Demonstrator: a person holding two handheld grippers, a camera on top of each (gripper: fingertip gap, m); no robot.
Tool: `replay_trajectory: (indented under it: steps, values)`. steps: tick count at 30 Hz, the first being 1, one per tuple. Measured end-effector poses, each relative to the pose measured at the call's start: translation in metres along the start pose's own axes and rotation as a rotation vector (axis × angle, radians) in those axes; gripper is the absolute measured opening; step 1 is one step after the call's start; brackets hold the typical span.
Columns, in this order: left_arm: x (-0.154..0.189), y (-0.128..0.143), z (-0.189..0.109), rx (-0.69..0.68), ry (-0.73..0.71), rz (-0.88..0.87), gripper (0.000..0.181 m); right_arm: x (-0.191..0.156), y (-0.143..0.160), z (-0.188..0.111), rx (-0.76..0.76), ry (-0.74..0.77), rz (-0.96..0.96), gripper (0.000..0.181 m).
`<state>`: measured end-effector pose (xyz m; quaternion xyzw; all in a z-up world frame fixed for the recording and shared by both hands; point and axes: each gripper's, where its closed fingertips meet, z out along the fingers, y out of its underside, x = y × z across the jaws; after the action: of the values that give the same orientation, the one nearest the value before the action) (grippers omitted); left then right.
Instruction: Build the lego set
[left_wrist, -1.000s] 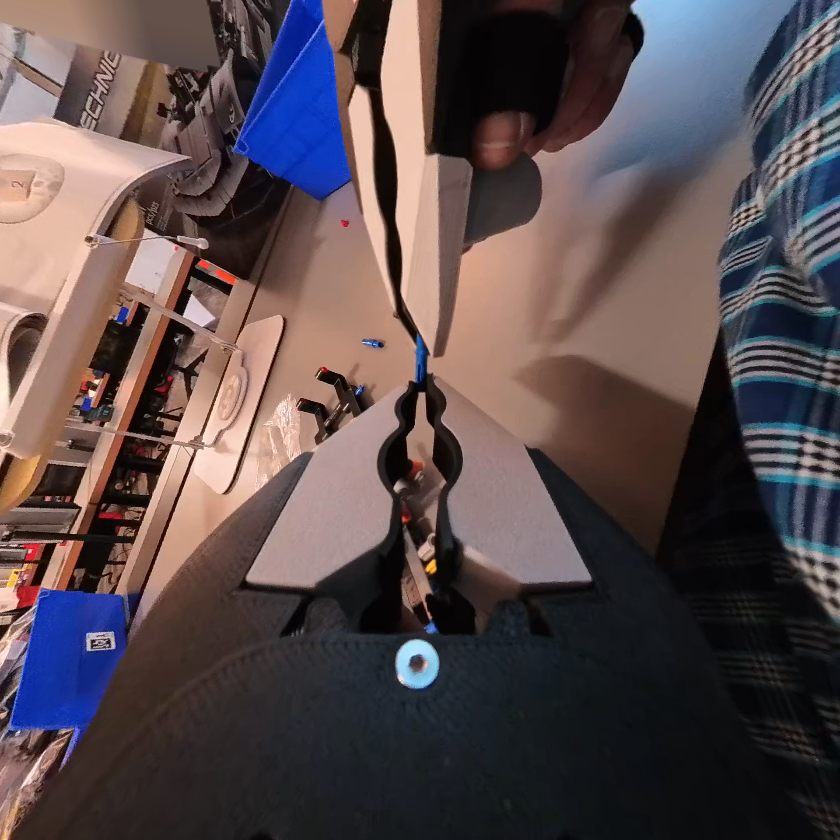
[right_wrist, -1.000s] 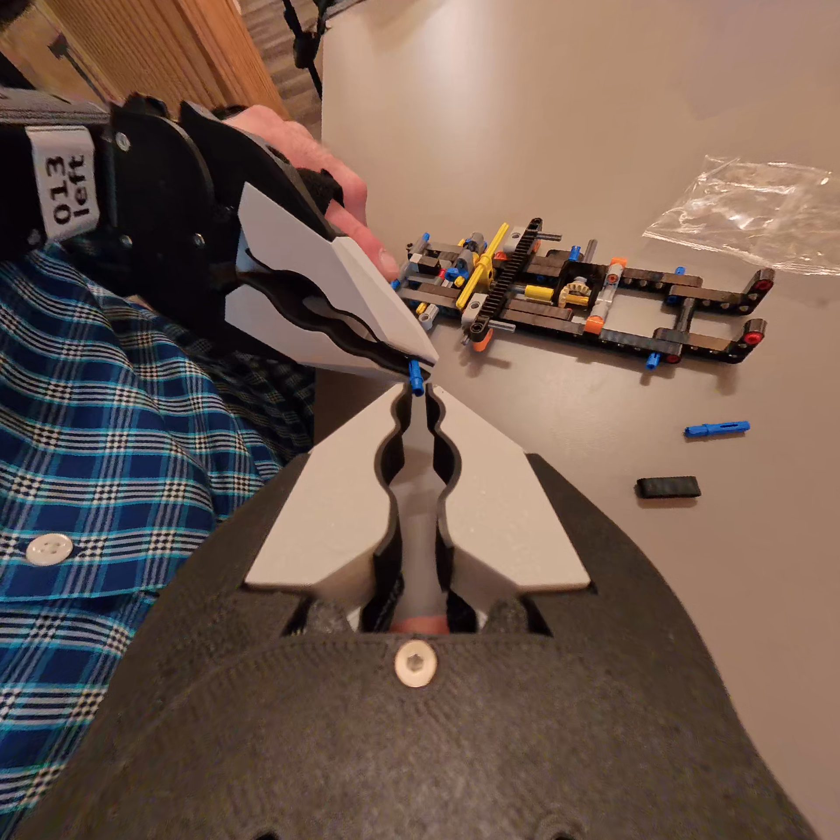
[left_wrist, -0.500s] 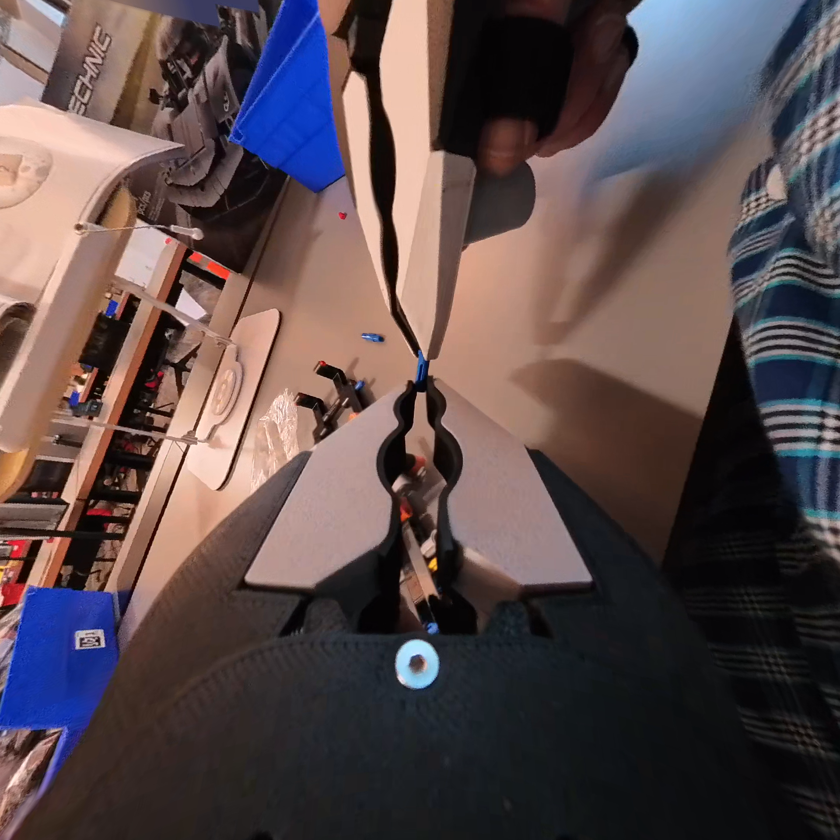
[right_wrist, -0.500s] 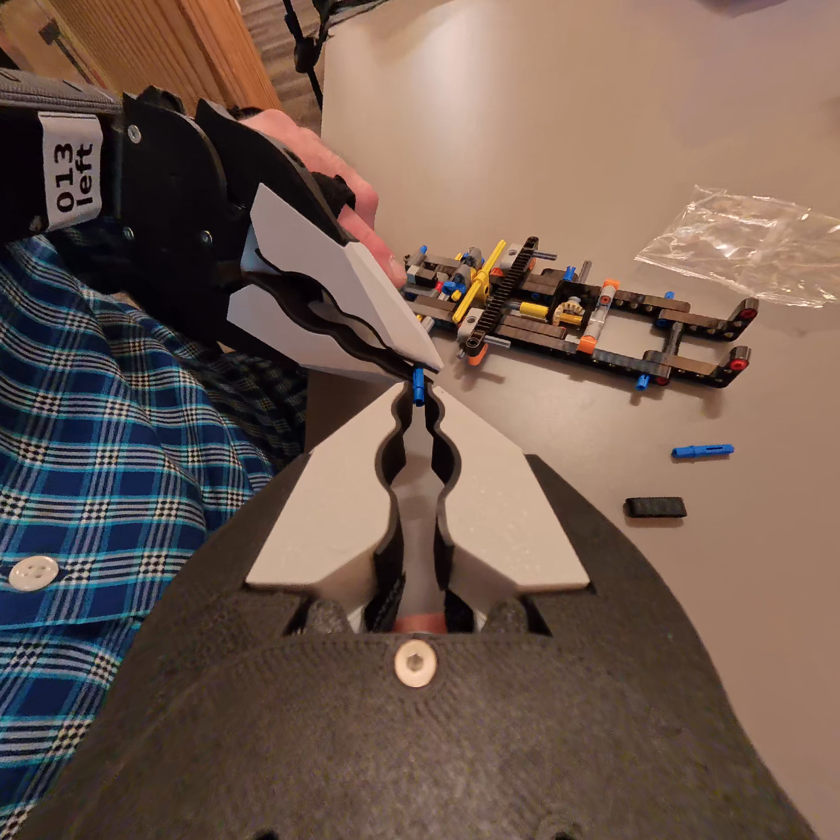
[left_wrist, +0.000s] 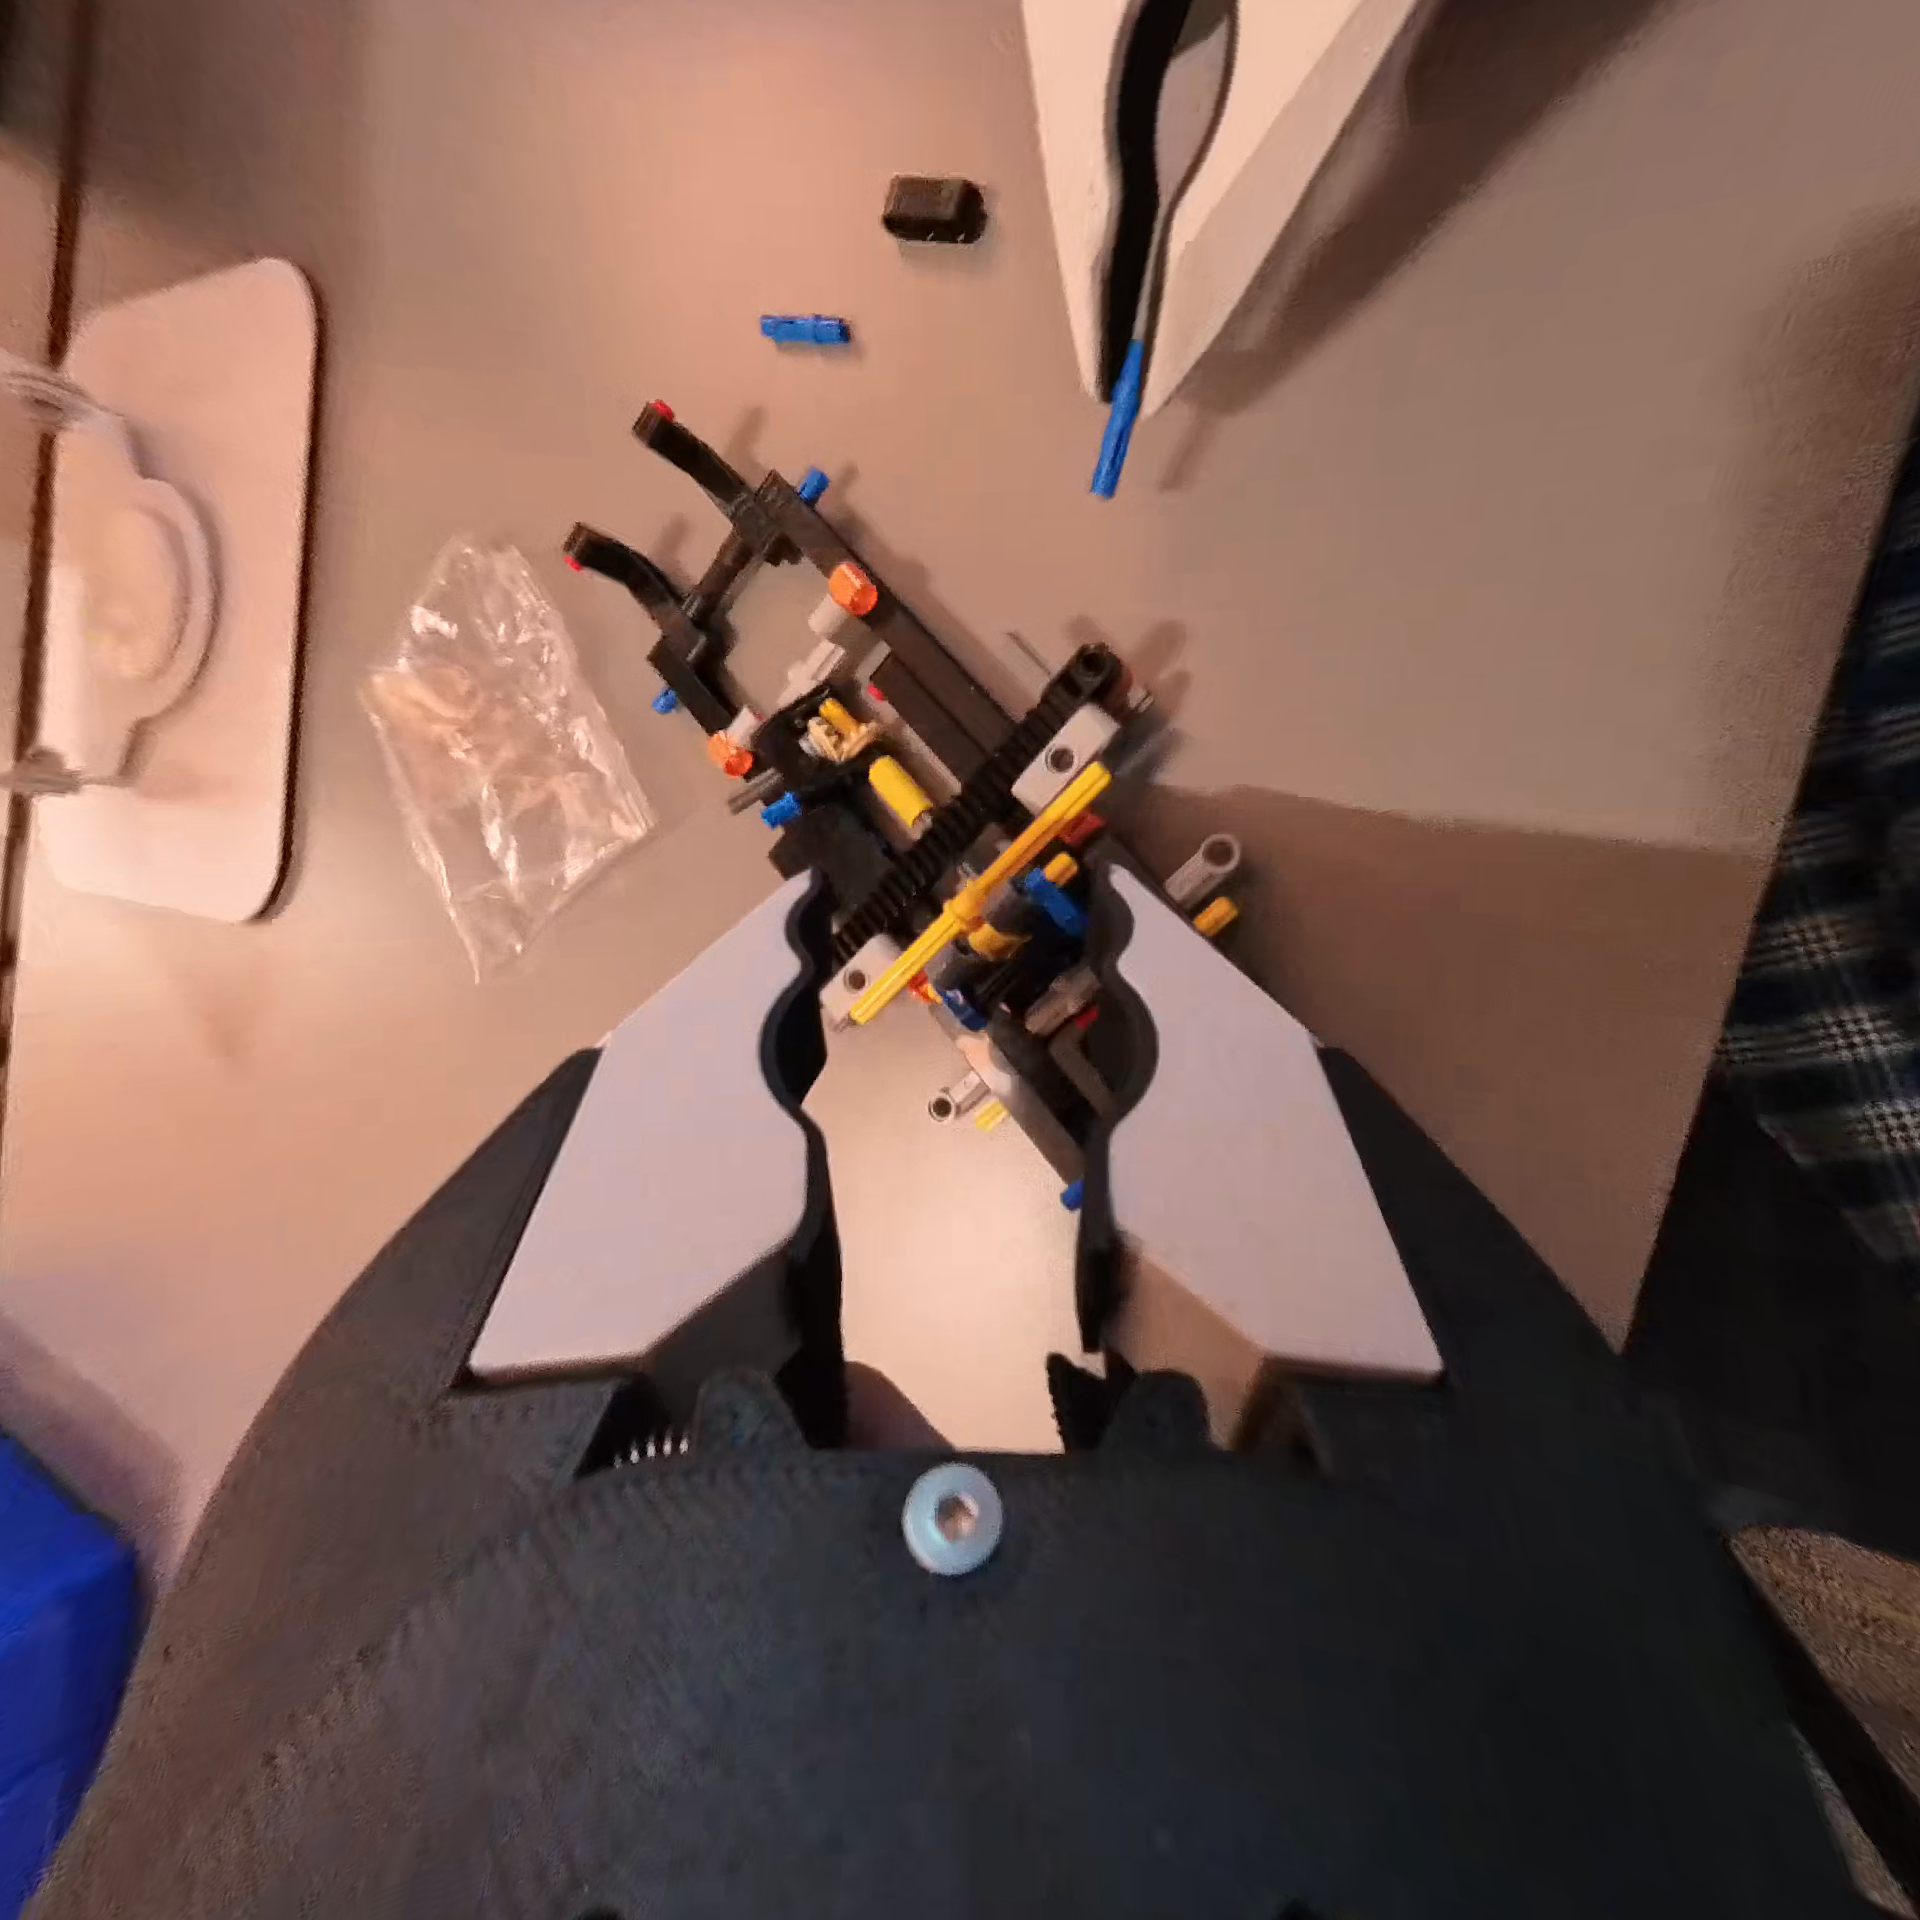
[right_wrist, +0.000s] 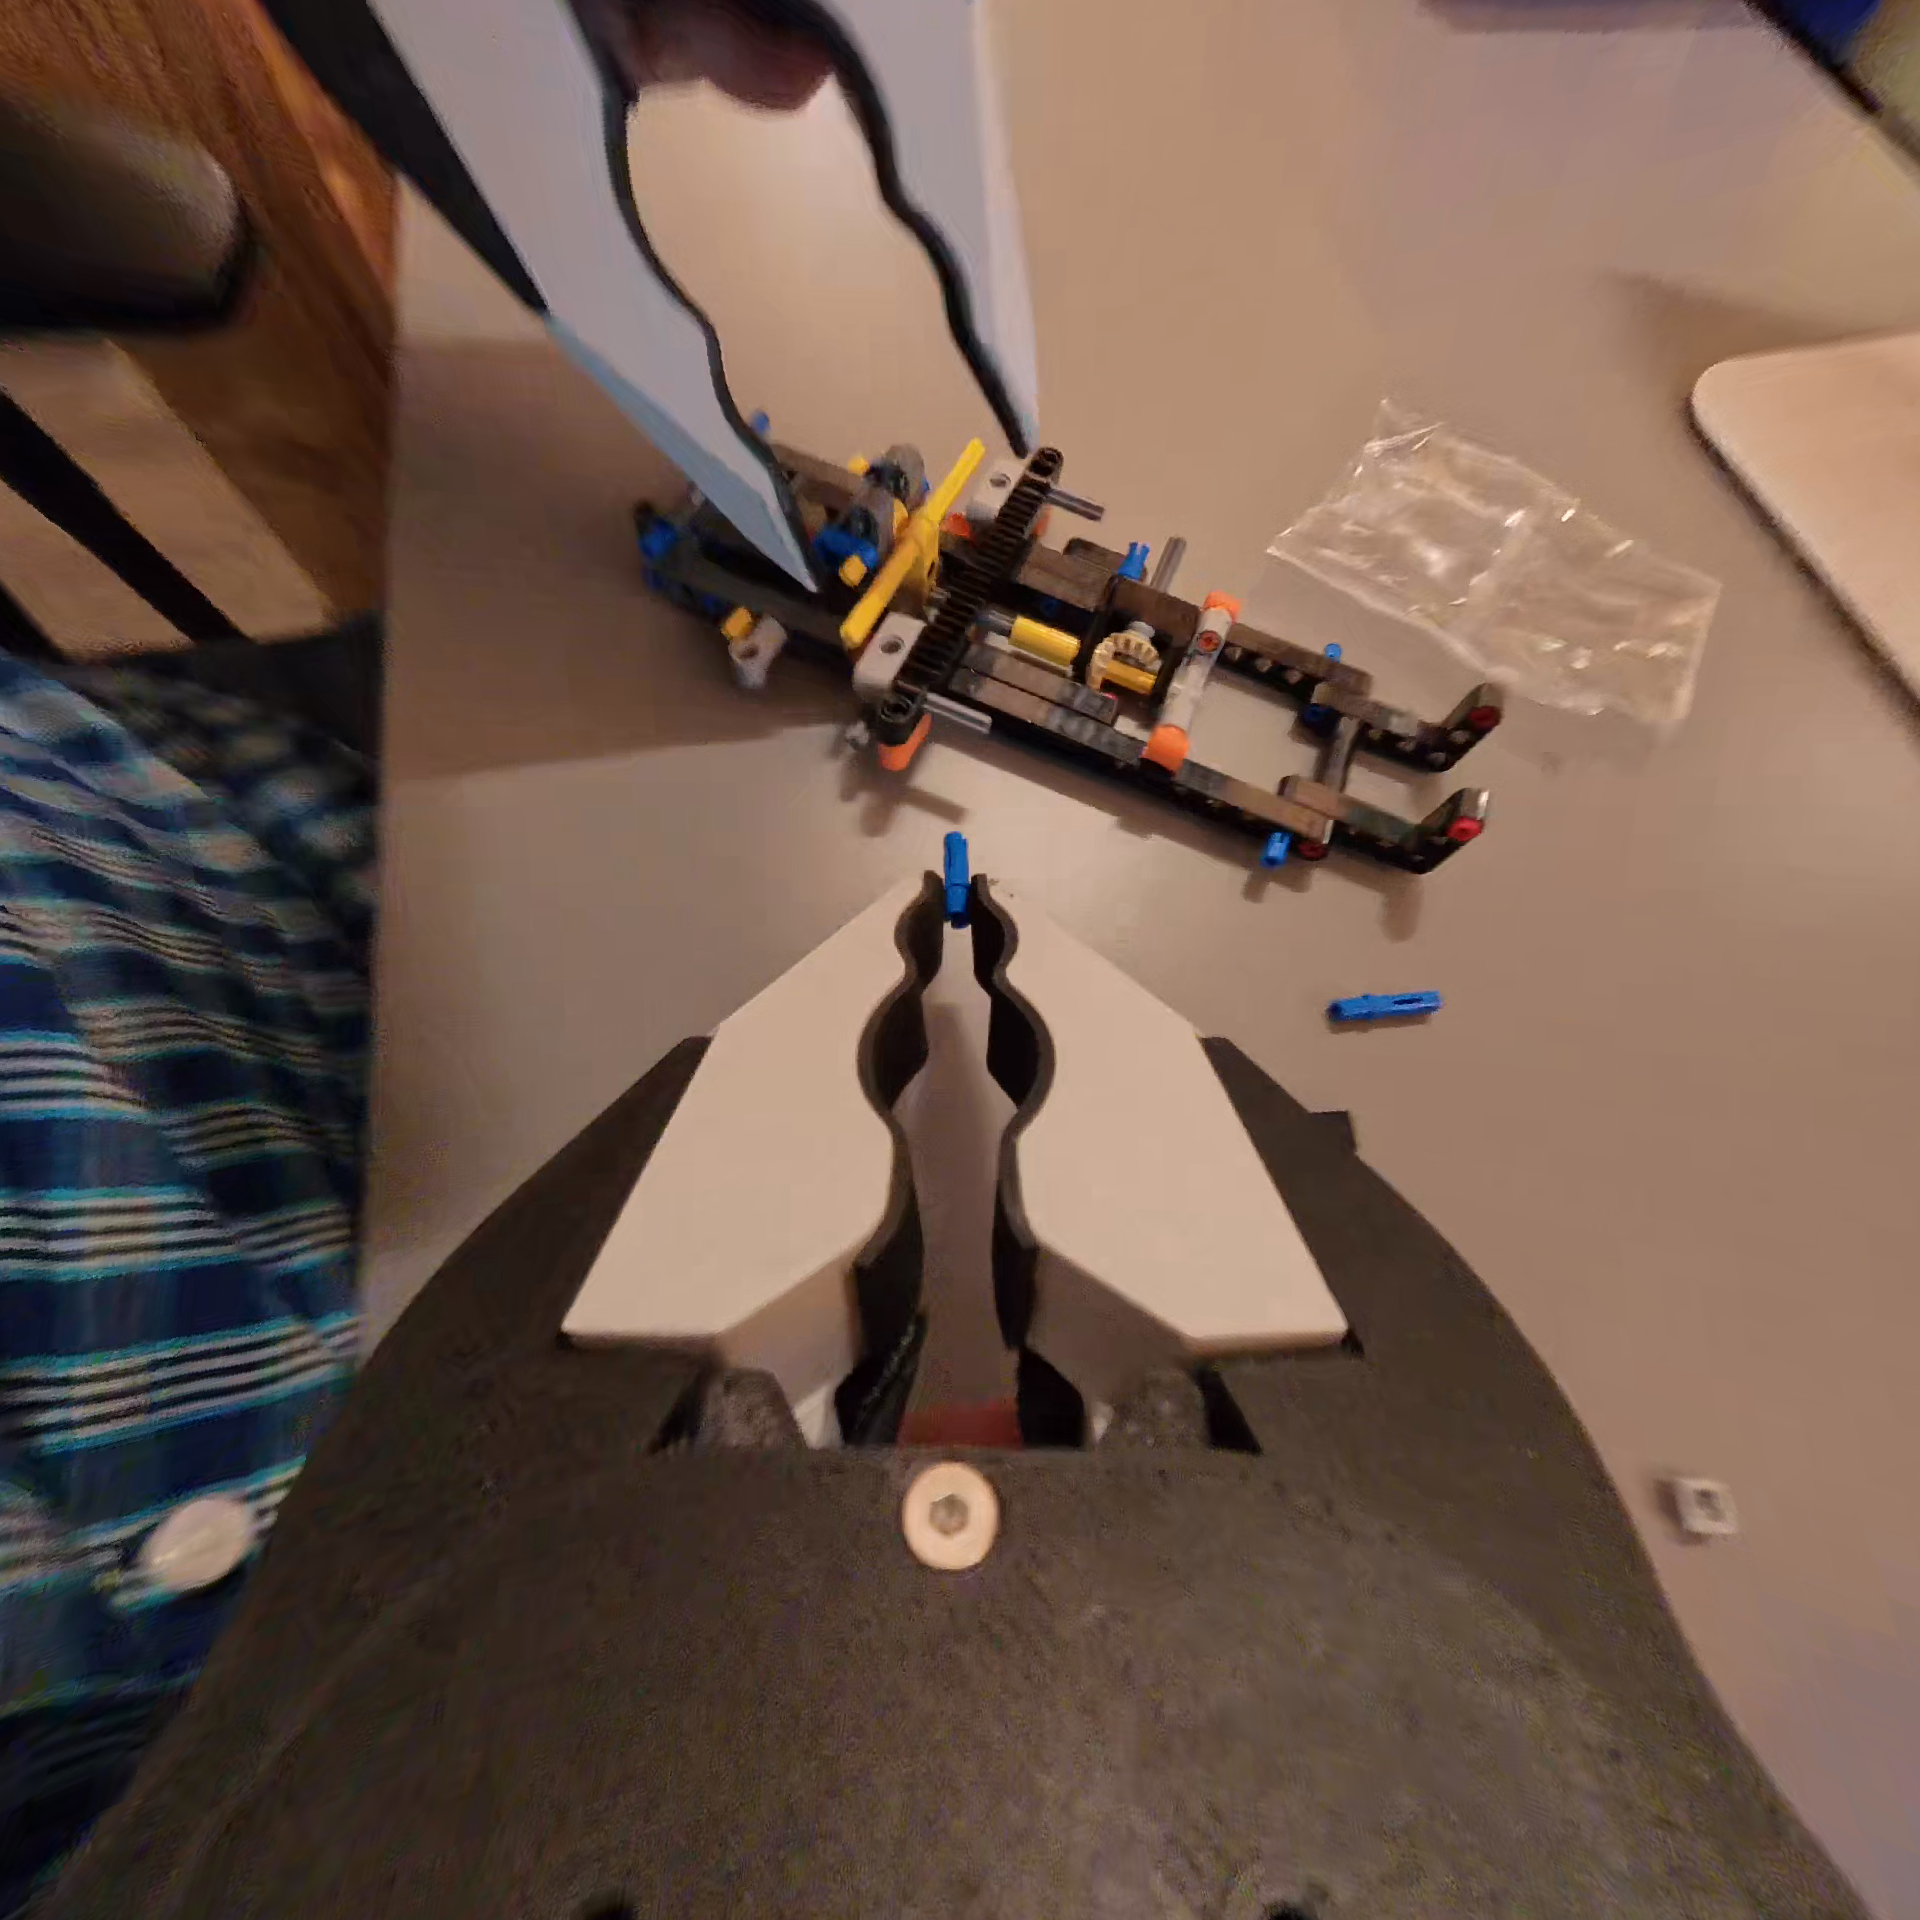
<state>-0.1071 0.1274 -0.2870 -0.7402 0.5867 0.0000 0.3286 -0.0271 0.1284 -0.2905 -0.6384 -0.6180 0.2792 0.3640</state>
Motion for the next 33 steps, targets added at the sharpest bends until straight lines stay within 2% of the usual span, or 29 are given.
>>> replay_trajectory:
  steps: [1,4,8,10,15,18,21,33]
  values:
    - [0.0,-0.003,0.001,0.009,0.026,0.017,0.049,0.001,0.003,0.003,-0.022,0.037,-0.071,0.002]
    - [0.01,-0.01,0.009,0.001,0.138,0.048,0.056,-0.002,0.005,0.012,-0.044,0.101,-0.234,0.002]
    - [0.014,-0.004,0.024,-0.086,0.189,0.067,0.06,-0.003,0.002,0.016,-0.028,0.115,-0.27,0.002]
    - [0.02,-0.006,0.024,-0.093,0.225,0.029,0.053,-0.002,0.001,0.017,-0.026,0.116,-0.276,0.002]
    - [0.024,-0.012,0.028,-0.096,0.232,-0.025,0.053,0.0,0.0,0.019,-0.02,0.104,-0.267,0.001]
    - [0.021,-0.013,0.03,-0.11,0.207,-0.046,0.038,0.001,-0.003,0.02,-0.005,0.105,-0.268,0.001]
    - [0.02,-0.014,0.031,-0.105,0.194,-0.074,0.036,0.002,-0.005,0.02,0.007,0.111,-0.268,0.001]
    - [0.013,-0.024,0.029,0.023,0.154,-0.239,0.027,0.015,-0.011,0.017,0.048,0.137,-0.216,0.002]
